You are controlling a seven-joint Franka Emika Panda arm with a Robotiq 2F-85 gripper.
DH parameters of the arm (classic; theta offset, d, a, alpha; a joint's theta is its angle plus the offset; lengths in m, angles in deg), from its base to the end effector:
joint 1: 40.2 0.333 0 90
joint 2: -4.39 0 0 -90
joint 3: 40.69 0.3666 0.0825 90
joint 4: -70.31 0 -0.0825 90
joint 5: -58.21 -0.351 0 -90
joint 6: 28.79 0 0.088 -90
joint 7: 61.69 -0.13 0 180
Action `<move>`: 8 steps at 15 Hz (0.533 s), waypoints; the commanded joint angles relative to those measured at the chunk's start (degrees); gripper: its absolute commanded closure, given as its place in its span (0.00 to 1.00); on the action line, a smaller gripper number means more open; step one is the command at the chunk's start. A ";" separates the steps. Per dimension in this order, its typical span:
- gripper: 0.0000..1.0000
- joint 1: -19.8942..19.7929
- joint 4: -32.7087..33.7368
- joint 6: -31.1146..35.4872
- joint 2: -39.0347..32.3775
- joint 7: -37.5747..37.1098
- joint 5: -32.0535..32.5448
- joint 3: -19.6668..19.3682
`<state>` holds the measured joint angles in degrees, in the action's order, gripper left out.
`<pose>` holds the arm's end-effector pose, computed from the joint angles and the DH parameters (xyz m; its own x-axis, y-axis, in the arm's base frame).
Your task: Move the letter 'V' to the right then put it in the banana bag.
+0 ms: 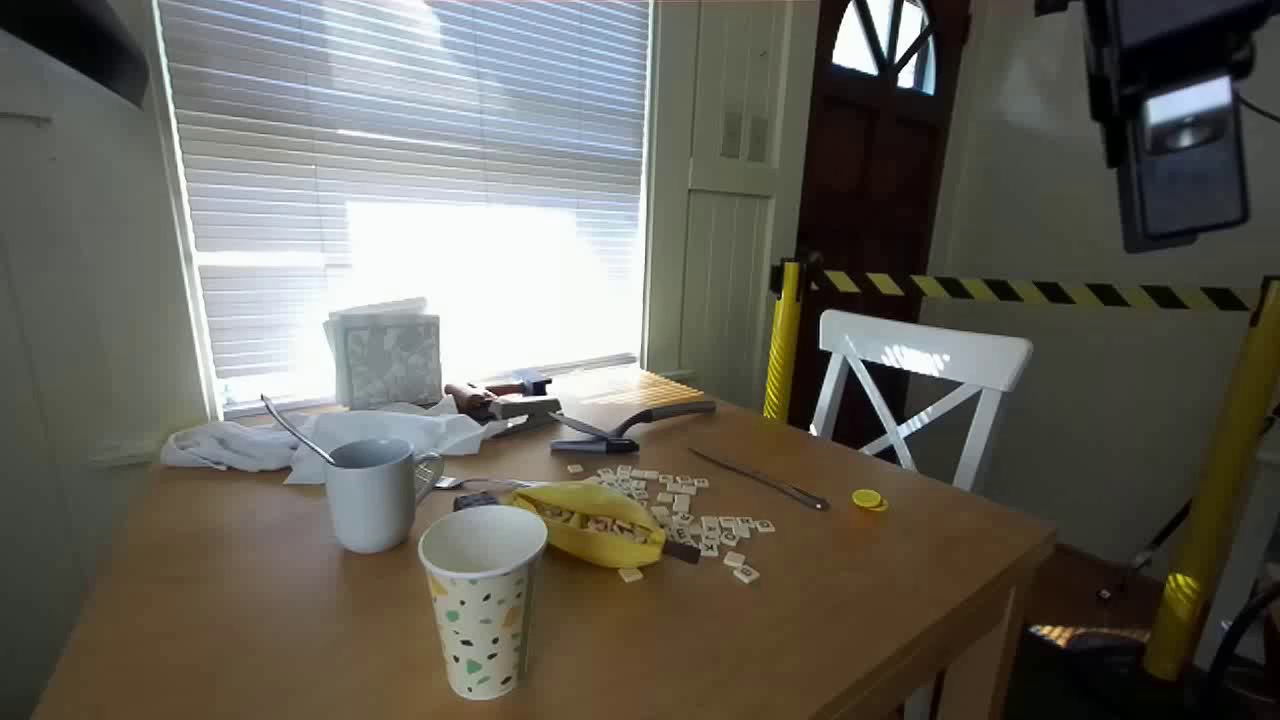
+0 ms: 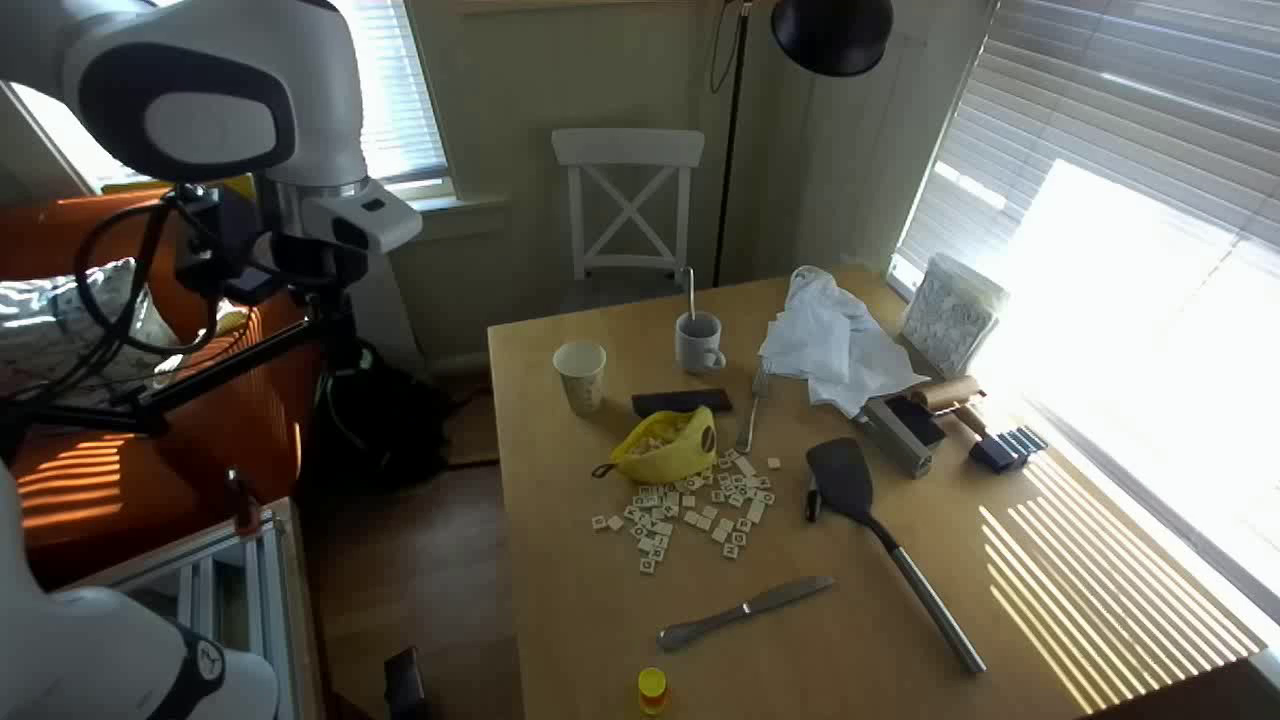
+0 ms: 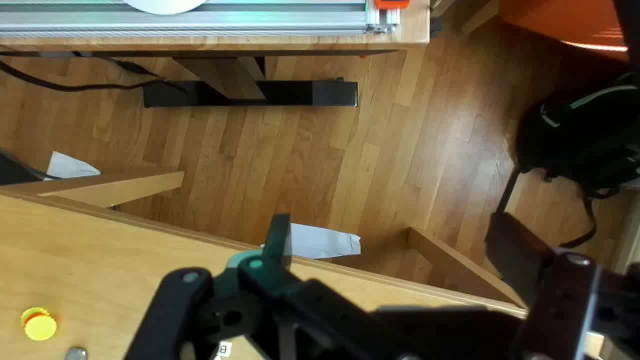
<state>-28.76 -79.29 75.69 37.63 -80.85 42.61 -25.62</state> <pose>0.2391 0.1567 0.4513 0.9709 -0.0229 -0.2382 -0.0291 -0.9993 -0.0224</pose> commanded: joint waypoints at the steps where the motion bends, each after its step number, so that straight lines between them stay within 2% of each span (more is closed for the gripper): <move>1: 0.00 -0.08 0.11 -0.18 0.02 0.03 0.01 0.03; 5: 0.00 -0.08 0.11 -0.18 0.02 0.03 0.01 0.03; 8: 0.00 -2.21 0.67 2.08 -1.47 -0.18 3.12 -0.14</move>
<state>-29.30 -79.29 75.96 37.57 -80.88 43.36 -25.62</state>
